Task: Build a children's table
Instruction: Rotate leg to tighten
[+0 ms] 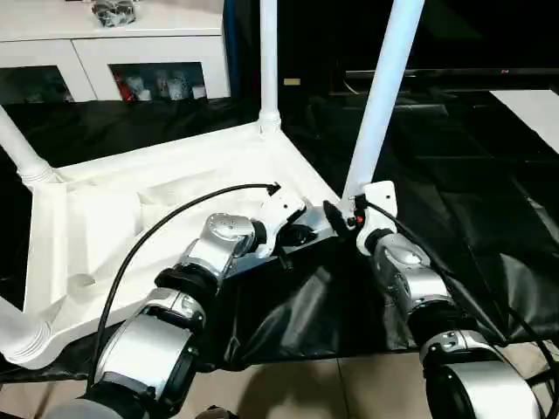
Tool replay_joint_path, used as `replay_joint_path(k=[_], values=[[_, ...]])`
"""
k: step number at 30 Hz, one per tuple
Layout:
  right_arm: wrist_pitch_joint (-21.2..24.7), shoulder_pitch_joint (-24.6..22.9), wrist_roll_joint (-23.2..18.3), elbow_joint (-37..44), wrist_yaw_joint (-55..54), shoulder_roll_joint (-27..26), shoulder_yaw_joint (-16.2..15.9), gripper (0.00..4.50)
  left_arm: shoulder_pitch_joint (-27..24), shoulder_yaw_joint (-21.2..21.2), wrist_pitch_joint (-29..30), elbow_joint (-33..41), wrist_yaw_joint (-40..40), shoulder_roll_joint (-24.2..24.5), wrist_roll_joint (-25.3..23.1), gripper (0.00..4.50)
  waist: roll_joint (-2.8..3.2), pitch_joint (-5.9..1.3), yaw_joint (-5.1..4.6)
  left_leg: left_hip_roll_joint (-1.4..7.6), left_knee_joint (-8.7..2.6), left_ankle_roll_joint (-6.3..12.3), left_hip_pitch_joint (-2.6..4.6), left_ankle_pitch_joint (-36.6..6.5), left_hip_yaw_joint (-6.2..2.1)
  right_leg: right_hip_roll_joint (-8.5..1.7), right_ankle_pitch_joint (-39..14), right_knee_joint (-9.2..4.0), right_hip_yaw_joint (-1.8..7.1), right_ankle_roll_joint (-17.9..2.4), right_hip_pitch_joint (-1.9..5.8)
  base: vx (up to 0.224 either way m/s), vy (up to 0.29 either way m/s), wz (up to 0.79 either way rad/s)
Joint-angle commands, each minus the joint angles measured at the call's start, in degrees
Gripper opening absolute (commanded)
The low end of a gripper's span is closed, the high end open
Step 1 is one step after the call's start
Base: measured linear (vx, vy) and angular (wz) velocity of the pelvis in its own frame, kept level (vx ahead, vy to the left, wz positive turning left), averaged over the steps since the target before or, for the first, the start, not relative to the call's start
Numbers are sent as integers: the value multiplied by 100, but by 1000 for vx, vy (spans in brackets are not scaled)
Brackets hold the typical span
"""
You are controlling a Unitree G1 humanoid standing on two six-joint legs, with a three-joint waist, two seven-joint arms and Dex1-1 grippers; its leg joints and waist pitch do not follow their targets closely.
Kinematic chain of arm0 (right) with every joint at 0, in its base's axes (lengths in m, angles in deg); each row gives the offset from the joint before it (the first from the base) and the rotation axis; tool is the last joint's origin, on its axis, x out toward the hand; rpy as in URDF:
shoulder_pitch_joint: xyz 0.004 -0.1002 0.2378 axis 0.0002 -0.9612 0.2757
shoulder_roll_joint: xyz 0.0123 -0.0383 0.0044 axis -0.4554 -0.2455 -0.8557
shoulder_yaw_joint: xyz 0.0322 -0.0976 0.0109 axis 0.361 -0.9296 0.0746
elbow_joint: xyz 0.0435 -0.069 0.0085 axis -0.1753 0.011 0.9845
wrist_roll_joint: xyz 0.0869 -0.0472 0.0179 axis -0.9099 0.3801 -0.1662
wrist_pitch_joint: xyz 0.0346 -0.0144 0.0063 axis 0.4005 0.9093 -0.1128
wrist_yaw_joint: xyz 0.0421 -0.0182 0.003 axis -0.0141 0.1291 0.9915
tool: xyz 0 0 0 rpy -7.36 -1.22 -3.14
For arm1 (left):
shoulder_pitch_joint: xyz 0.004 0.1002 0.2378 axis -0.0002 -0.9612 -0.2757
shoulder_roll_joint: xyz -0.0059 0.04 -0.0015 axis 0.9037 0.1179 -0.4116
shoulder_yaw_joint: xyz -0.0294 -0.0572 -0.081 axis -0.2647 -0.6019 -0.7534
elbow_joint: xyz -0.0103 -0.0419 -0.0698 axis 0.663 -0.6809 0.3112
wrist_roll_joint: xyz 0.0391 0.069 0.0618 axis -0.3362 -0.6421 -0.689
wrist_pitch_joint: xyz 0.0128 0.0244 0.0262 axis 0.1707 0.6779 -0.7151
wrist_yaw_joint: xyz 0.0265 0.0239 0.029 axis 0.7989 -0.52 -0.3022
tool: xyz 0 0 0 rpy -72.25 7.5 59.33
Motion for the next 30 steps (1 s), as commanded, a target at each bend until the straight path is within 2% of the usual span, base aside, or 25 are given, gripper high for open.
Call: replay_joint_path(k=[1, 3, 5, 7, 8, 11, 13, 15, 17, 20, 22, 23, 24, 25, 26, 27, 28, 30], values=[[92, 2, -36, -5, 1070, 58, -382, 419, -25, 24, -393, 177, 567, -31, 251, 0, -44, -334, -17, 127, -408, 156, 122, -1900, -89, -267, -1568, -478, 145, -1082, 211, 0, 0, 0], [48, -24, -13, 29, 1336, 173, -447, 428, -54, 24, -419, 206, 762, 43, 283, 0, -48, -348, -4, 128, -392, 230, 78, -1632, -84, -269, -1310, -435, 132, -1141, 248, 0, 0, 0], [-61, -110, 51, 126, 2243, 560, -678, 432, -118, 81, -514, 283, 1339, 307, 305, 0, -48, -373, 31, 142, -339, 383, 76, -1297, -57, -255, -721, -368, 119, -1345, 259, 0, 0, 0], [-72, -131, 60, 163, 2482, 660, -740, 432, -131, 101, -574, 303, 1503, 380, 314, 0, -45, -379, 54, 147, -315, 496, 80, -1117, -42, -248, -343, -320, 115, -1499, 254, 0, 0, 0], [-86, -171, 50, 254, 2923, 815, -842, 432, -146, 133, -637, 328, 1806, 497, 343, 0, -79, -380, 61, 141, -306, 529, 77, -1082, -40, -245, -288, -318, 108, -1527, 273, 0, 0, 0], [-53, -214, -12, 368, 3407, 932, -910, 432, -155, 149, -667, 348, 2071, 590, 378, 0, -53, -388, 78, 158, -296, 635, 89, -1024, -38, -252, -131, -285, 106, -1625, 270, 0, 0, 0], [125, -261, -165, 585, 4289, 1131, -1036, 432, -185, 139, -701, 380, 2602, 742, 483, 0, -38, -381, 62, 161, -300, 640, 101, -1091, -34, -240, -149, -290, 101, -1694, 269, 0, 0, 0], [139, -267, -185, 631, 4464, 1179, -1084, 432, -195, 140, -693, 390, 2732, 780, 511, 0, -37, -376, 70, 179, -306, 632, 103, -1118, -40, -251, -168, -282, 105, -1715, 263, 0, 0, 0], [186, -291, -228, 744, 4798, 1260, -1191, 432, -217, 181, -732, 410, 2936, 859, 517, 0, -37, -363, 77, 185, -321, 566, 119, -1288, -39, -263, -411, -311, 109, -1707, 253, 0, 0, 0], [182, -303, -228, 828, 5078, 1312, -1300, 397, -245, 224, -733, 427, 3205, 939, 542, 0, -46, -352, 86, 186, -337, 473, 121, -1407, -44, -274, -691, -330, 113, -1668, 250, 0, 0, 0], [179, -307, -229, 854, 5164, 1324, -1332, 397, -253, 235, -729, 430, 3295, 962, 556, 0, -41, -348, 90, 195, -349, 394, 136, -1488, -44, -277, -844, -344, 122, -1635, 234, 0, 0, 0], [179, -313, -222, 872, 5235, 1325, -1363, 368, -264, 247, -741, 433, 3370, 981, 563, 0, -24, -349, 93, 194, -352, 373, 134, -1495, -48, -277, -860, -339, 121, -1629, 236, 0, 0, 0], [174, -328, -191, 898, 5312, 1321, -1409, 358, -272, 250, -724, 451, 3472, 990, 580, 0, 59, -354, 102, 191, -352, 334, 142, -1516, -56, -279, -851, -337, 123, -1622, 232, 0, 0, 0], [174, -328, -191, 898, 5312, 1321, -1409, 357, -272, 250, -724, 451, 3472, 990, 580, 0, 9, -355, 83, 189, -357, 311, 136, -1529, -51, -266, -788, -343, 120, -1621, 242, 0, 0, 0], [163, -338, -162, 911, 5345, 1312, -1438, 353, -272, 251, -696, 455, 3553, 991, 593, 0, 27, -361, 89, 189, -355, 298, 146, -1523, -49, -263, -696, -337, 120, -1650, 237, 0, 0, 0], [155, -344, -143, 919, 5362, 1306, -1455, 341, -271, 251, -674, 457, 3605, 990, 601, 0, 20, -368, 89, 187, -348, 303, 143, -1495, -48, -262, -617, -325, 121, -1670, 243, 0, 0, 0], [178, -367, -141, 959, 5391, 1308, -1466, 325, -263, 257, -679, 447, 3636, 985, 594, 0, 49, -370, 94, 183, -344, 315, 136, -1466, -52, -263, -526, -311, 117, -1696, 249, 0, 0, 0], [200, -397, -146, 1000, 5407, 1304, -1474, 313, -254, 268, -691, 434, 3656, 981, 581, 0, 27, -372, 97, 179, -340, 344, 135, -1419, -51, -259, -432, -309, 114, -1700, 258, 0, 0, 0]])
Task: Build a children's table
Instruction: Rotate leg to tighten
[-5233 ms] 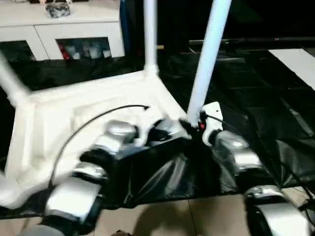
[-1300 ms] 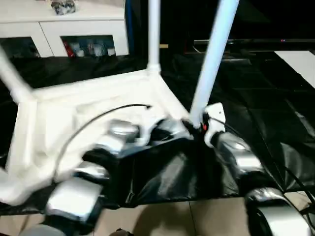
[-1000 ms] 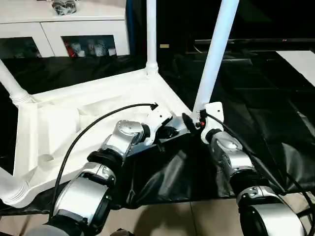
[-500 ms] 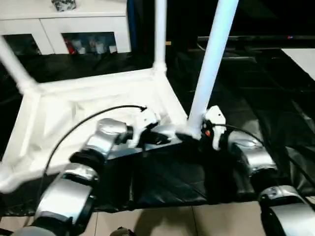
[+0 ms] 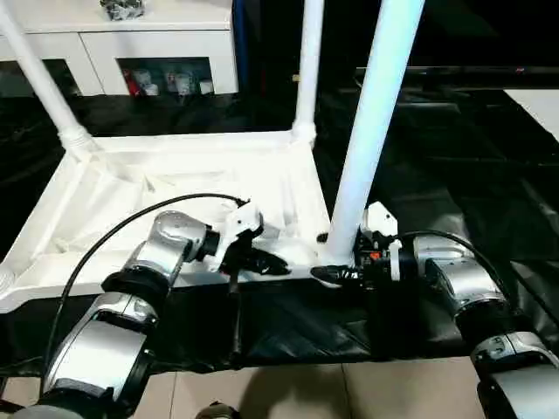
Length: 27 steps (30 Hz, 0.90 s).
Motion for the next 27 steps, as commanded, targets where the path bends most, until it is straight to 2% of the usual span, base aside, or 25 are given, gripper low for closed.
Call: replay_joint_path(k=[1, 3, 4, 6, 7, 8, 9, 10, 11, 13, 14, 15, 16, 17, 18, 19, 20, 22, 23, 25, 27], values=[[95, -113, 98, 175, 123, -76, -255, 310, 90, 101, -85, 256, 265, -184, 125, 0, 27, -397, -19, 160, -342, 351, 166, -1375, -58, -259, -364, -306, 142, -1711, 274, 0, 0, 0], [99, -149, 84, 205, 83, -90, -251, 298, 93, 94, -74, 252, 261, -189, 129, 0, 18, -395, -14, 161, -343, 352, 170, -1410, -56, -257, -369, -312, 140, -1709, 272, 0, 0, 0], [168, -228, 13, 264, -149, -183, -163, 290, 100, 75, -69, 230, 112, -208, 123, 0, -18, -394, -15, 161, -342, 357, 169, -1404, -50, -257, -381, -315, 143, -1707, 272, 0, 0, 0], [168, -228, 13, 264, -149, -183, -163, 281, 100, 75, -69, 230, 112, -208, 123, 0, 1, -386, -1, 162, -353, 332, 166, -1443, -58, -264, -539, -324, 141, -1664, 273, 0, 0, 0], [257, -273, 28, 240, -722, -355, -18, 280, 145, 62, 39, 172, -285, -275, 56, 0, -30, -379, -3, 165, -357, 305, 172, -1465, -55, -268, -640, -330, 145, -1644, 262, 0, 0, 0], [257, -273, 28, 240, -722, -355, -18, 278, 145, 62, 39, 172, -285, -275, 56, 0, -11, -358, -10, 164, -379, 240, 169, -1573, -59, -274, -900, -356, 146, -1581, 252, 0, 0, 0], [257, -273, 28, 240, -722, -355, -18, 277, 145, 62, 39, 172, -285, -275, 56, 0, -18, -355, -17, 159, -384, 207, 177, -1640, -60, -275, -1047, -370, 146, -1546, 254, 0, 0, 0], [336, -224, 120, -32, -1992, -707, 263, 277, 236, -4, 316, 77, -1107, -522, -59, 0, -22, -351, -26, 169, -389, 144, 186, -1686, -62, -284, -1202, -379, 158, -1497, 242, 0, 0, 0], [336, -224, 120, -32, -1992, -707, 263, 276, 236, -4, 316, 77, -1107, -522, -59, 0, -46, -336, -50, 167, -409, 54, 196, -1747, -73, -296, -1417, -392, 167, -1452, 217, 0, 0, 0], [405, -171, 149, -244, -2844, -953, 470, 276, 289, -39, 499, 32, -1630, -740, -119, 0, -60, -323, -91, 152, -423, -49, 214, -1921, -87, -308, -1871, -453, 168, -1297, 201, 0, 0, 0], [405, -171, 149, -244, -2844, -953, 470, 276, 289, -39, 499, 32, -1630, -740, -119, 0, -57, -323, -93, 149, -424, -61, 218, -1938, -94, -314, -1952, -470, 172, -1260, 198, 0, 0, 0], [441, -106, 204, -400, -3452, -1120, 569, 276, 324, -82, 649, 4, -2003, -942, -129, 0, -39, -328, -103, 144, -429, -50, 209, -1939, -102, -306, -2003, -480, 172, -1198, 204, 0, 0, 0], [441, -106, 204, -400, -3452, -1120, 569, 276, 324, -82, 649, 4, -2003, -942, -129, 0, -43, -326, -128, 141, -435, -68, 199, -1934, -101, -292, -1941, -477, 175, -1180, 198, 0, 0, 0], [475, -13, 248, -584, -4051, -1272, 658, 276, 349, -118, 741, -25, -2376, -1158, -139, 0, -52, -333, -121, 134, -432, -52, 203, -1929, -102, -287, -1918, -485, 170, -1166, 205, 0, 0, 0], [486, 91, 288, -770, -4644, -1420, 746, 276, 376, -144, 822, -58, -2760, -1379, -159, 0, -31, -334, -132, 141, -434, -75, 200, -1891, -101, -292, -1838, -471, 181, -1173, 195, 0, 0, 0], [486, 91, 288, -770, -4644, -1420, 746, 276, 376, -144, 822, -58, -2760, -1379, -159, 0, -47, -325, -171, 107, -430, -116, 212, -2016, -99, -271, -1960, -499, 171, -1137, 184, 0, 0, 0], [486, 165, 287, -876, -5029, -1533, 816, 276, 383, -131, 841, -67, -2996, -1542, -186, 0, -43, -332, -167, 104, -420, -102, 222, -2012, -96, -283, -2003, -512, 180, -1108, 179, 0, 0, 0], [399, 236, 302, -902, -5287, -1690, 851, 276, 359, -62, 777, -22, -3177, -1711, -219, 0, -59, -329, -177, 98, -420, -16, 193, -1972, -101, -276, -2034, -529, 180, -1037, 184, 0, 0, 0], [310, 253, 369, -894, -5388, -1740, 849, 310, 336, -33, 743, 26, -3219, -1736, -254, 0, -54, -331, -168, 100, -419, 5, 197, -1965, -99, -276, -2019, -534, 183, -1020, 178, 0, 0, 0], [165, 282, 446, -894, -5480, -1772, 849, 348, 312, -21, 690, 92, -3223, -1689, -307, 0, -46, -341, -168, 103, -423, 52, 183, -1897, -100, -274, -1927, -524, 182, -999, 182, 0, 0, 0], [139, 287, 456, -882, -5458, -1747, 834, 354, 321, -55, 690, 89, -3231, -1650, -295, 0, -42, -340, -172, 101, -424, 72, 173, -1884, -97, -266, -1821, -515, 180, -1022, 188, 0, 0, 0]])
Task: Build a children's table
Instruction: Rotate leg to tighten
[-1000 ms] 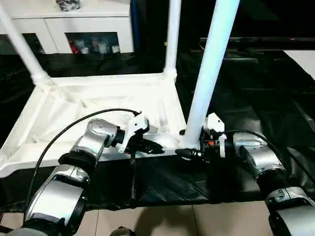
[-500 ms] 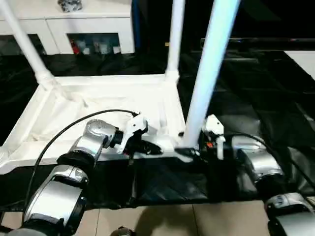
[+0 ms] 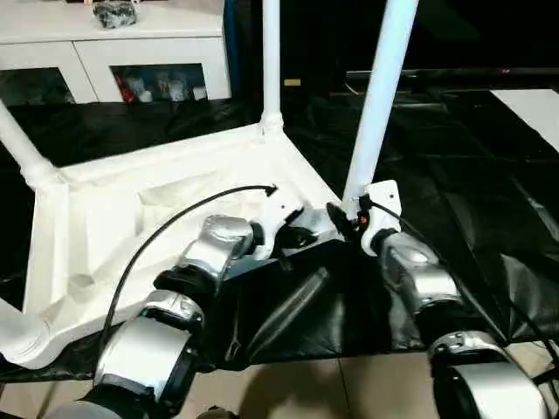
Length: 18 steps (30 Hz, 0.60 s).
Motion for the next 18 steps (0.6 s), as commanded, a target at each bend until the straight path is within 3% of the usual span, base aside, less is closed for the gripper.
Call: replay_joint_path(k=[1, 4, 6, 10, 14, 15, 18], values=[[17, 20, 153, -191, 214, -209, -366, 380, 49, 129, -257, 151, 146, -305, 116, 0, -67, -318, -30, 128, -415, 88, 132, -1866, -93, -265, -1776, -497, 144, -1039, 169, 0, 0, 0], [-180, -17, 132, -227, 547, 83, -371, 394, 5, 140, -484, 194, 510, -60, 150, 0, -90, -317, -13, 127, -410, 144, 123, -1831, -90, -277, -1736, -495, 143, -1055, 176, 0, 0, 0], [-265, -85, 95, -151, 942, 217, -413, 410, -26, 145, -562, 247, 763, 70, 187, 0, -63, -336, 8, 129, -397, 209, 106, -1726, -88, -280, -1602, -478, 144, -1067, 198, 0, 0, 0], [-435, -221, 122, 13, 1732, 495, -585, 436, -89, 167, -675, 359, 1352, 274, 279, 0, -75, -372, 61, 141, -335, 415, 60, -1190, -56, -252, -569, -346, 125, -1339, 253, 0, 0, 0], [-574, -419, 41, 298, 2833, 772, -799, 436, -143, 251, -756, 434, 1835, 499, 287, 0, -52, -389, 94, 150, -284, 650, 74, -981, -35, -239, -16, -287, 111, -1542, 256, 0, 0, 0], [-675, -482, 69, 371, 3133, 875, -924, 436, -138, 232, -766, 418, 1920, 543, 312, 0, -31, -388, 100, 156, -281, 672, 83, -997, -35, -236, 24, -279, 104, -1592, 254, 0, 0, 0], [-563, -568, -196, 576, 4124, 1092, -1041, 436, -132, 290, -883, 382, 2385, 725, 352, 0, -45, -375, 125, 168, -301, 626, 97, -1170, -41, -251, -284, -307, 106, -1591, 262, 0, 0, 0]])
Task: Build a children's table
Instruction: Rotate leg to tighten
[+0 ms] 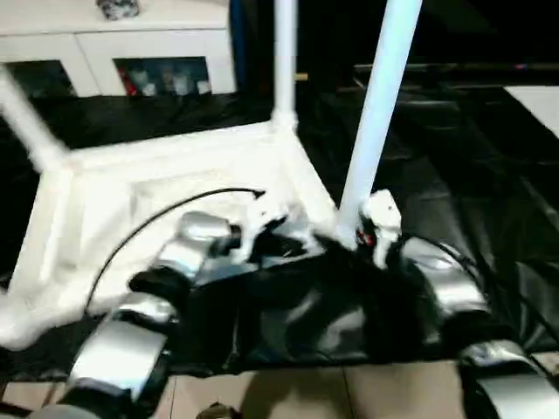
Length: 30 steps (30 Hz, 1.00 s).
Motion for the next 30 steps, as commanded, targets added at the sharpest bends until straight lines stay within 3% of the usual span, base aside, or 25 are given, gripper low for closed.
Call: replay_joint_path(k=[1, 3, 4, 5, 8, 10, 14, 16, 21, 25, 26, 30], values=[[182, -101, -51, 64, 641, 17, -255, 436, 71, 128, -216, 179, 457, -44, 160, 0, -47, -375, -12, 150, -302, 617, 141, -1213, -43, -249, -324, -315, 132, -1611, 286, 0, 0, 0], [296, -69, -175, 154, 1151, 128, -297, 436, 67, 132, -212, 193, 793, 64, 232, 0, -41, -362, -17, 162, -327, 527, 141, -1405, -53, -258, -595, -331, 134, -1607, 283, 0, 0, 0], [321, -59, -195, 174, 1258, 150, -312, 408, 66, 138, -215, 194, 863, 92, 242, 0, -13, -356, -18, 171, -339, 470, 157, -1478, -52, -259, -674, -348, 138, -1607, 264, 0, 0, 0], [403, -43, -247, 224, 1473, 185, -325, 401, 62, 158, -244, 191, 981, 146, 239, 0, -22, -360, -14, 171, -339, 433, 166, -1518, -53, -262, -681, -345, 141, -1630, 267, 0, 0, 0], [525, -15, -286, 297, 1804, 245, -396, 401, 71, 171, -247, 198, 1174, 221, 255, 0, -15, -366, -11, 165, -339, 422, 157, -1474, -54, -258, -614, -334, 140, -1638, 275, 0, 0, 0], [555, 13, -267, 296, 1976, 289, -472, 359, 95, 160, -241, 173, 1274, 256, 259, 0, -12, -370, -5, 168, -335, 409, 158, -1428, -56, -267, -514, -321, 139, -1666, 272, 0, 0, 0], [640, 36, -223, 309, 2313, 364, -620, 332, 123, 188, -283, 142, 1494, 333, 255, 0, -18, -379, 22, 169, -324, 433, 159, -1323, -57, -268, -397, -302, 134, -1703, 277, 0, 0, 0], [654, 18, -203, 323, 2354, 351, -654, 317, 116, 174, -281, 152, 1529, 353, 271, 0, -49, -381, 44, 169, -320, 459, 157, -1281, -56, -277, -394, -292, 135, -1703, 279, 0, 0, 0], [799, -73, -277, 464, 2383, 256, -661, 280, 103, 121, -236, 165, 1541, 355, 324, 0, -30, -379, 49, 168, -320, 458, 156, -1259, -56, -279, -428, -292, 137, -1687, 273, 0, 0, 0], [887, -211, -333, 508, 1924, 64, -528, 273, 162, 52, -200, 3, 966, 182, 246, 0, -26, -375, 66, 168, -322, 399, 166, -1327, -52, -277, -468, -304, 140, -1664, 264, 0, 0, 0], [888, -210, -309, 467, 1628, -18, -456, 273, 197, 44, -170, -40, 725, 127, 196, 0, -55, -369, 67, 170, -328, 383, 165, -1355, -51, -281, -525, -311, 141, -1652, 263, 0, 0, 0], [883, -15, -14, -65, -150, -401, -147, 272, 340, -30, 63, -196, -234, -185, 72, 0, -3, -307, -1, 167, -414, -26, 209, -1901, -87, -321, -1724, -425, 158, -1359, 214, 0, 0, 0]])
